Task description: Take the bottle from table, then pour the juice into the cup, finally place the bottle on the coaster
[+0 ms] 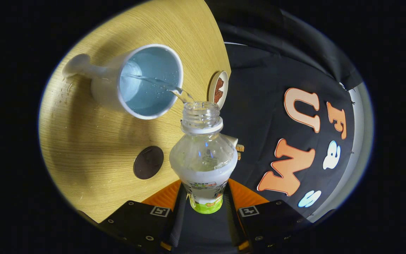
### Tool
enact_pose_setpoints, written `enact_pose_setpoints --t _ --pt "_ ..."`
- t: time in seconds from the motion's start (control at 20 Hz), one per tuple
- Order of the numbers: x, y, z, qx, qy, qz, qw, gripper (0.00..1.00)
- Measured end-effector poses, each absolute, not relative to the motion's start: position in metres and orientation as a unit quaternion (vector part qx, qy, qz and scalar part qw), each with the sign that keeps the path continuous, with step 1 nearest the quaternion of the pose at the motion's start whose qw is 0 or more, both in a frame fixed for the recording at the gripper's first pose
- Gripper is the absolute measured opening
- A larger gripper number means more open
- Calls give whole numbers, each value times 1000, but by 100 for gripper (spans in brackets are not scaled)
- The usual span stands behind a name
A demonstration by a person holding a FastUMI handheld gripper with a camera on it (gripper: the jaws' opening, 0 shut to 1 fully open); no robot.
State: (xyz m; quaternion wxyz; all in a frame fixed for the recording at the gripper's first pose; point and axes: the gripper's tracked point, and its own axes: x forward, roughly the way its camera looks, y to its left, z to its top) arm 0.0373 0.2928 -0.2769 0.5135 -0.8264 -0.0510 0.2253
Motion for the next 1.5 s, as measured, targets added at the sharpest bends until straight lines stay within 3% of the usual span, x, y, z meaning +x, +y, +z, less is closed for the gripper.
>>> enact_pose_setpoints --t 1.5 --pt "31 294 -262 -850 -74 229 469 56"
